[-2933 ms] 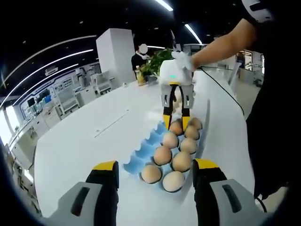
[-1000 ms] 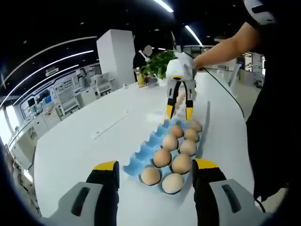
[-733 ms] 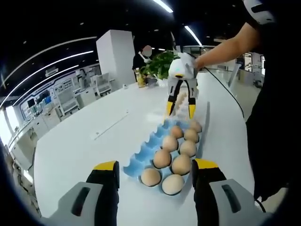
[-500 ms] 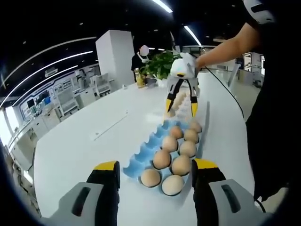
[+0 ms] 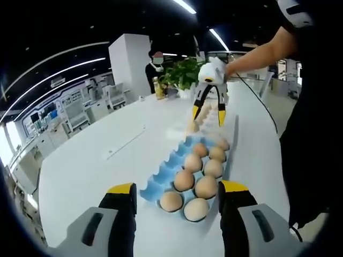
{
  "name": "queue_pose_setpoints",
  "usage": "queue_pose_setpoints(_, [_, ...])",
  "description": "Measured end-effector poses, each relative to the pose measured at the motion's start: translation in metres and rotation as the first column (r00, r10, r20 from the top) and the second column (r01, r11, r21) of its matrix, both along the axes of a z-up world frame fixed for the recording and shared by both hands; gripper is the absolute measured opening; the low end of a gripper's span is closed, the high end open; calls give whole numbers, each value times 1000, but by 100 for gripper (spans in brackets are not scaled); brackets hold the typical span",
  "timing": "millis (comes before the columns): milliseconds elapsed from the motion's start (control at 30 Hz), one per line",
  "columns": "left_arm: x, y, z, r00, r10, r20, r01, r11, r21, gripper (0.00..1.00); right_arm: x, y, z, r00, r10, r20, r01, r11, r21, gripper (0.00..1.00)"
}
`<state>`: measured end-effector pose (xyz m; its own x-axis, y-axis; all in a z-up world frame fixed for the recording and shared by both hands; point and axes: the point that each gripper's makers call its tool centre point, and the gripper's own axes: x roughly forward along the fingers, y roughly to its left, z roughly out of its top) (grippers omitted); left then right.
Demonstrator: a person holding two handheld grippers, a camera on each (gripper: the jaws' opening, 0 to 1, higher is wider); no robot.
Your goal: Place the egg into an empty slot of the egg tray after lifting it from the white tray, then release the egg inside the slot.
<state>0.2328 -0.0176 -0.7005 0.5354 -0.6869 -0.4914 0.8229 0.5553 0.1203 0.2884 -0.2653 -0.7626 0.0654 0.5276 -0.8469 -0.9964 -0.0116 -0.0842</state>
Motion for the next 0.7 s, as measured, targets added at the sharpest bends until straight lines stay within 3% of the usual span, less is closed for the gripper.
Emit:
queue_pose_setpoints(200, [1, -4, 1, 1000, -5, -3, 5, 1000, -7, 62, -1, -29, 1, 999, -48, 4, 49, 999, -14, 53])
queue_pose_setpoints(333, [1, -5, 2, 1000, -10, 0, 10, 1000, -11, 62, -1, -53, 2, 995, -94, 25, 95, 995, -26, 58])
queue_pose_setpoints(500, [2, -5, 1, 1000, -7, -3, 7, 1000, -7, 62, -2, -88, 3, 982, -190, 11, 191, 981, -46, 57])
queue_pose_setpoints(700, [2, -7, 0, 1000, -11, -7, 11, 1000, -7, 62, -7, -123, 1, 968, -249, 13, 250, 965, -79, 56])
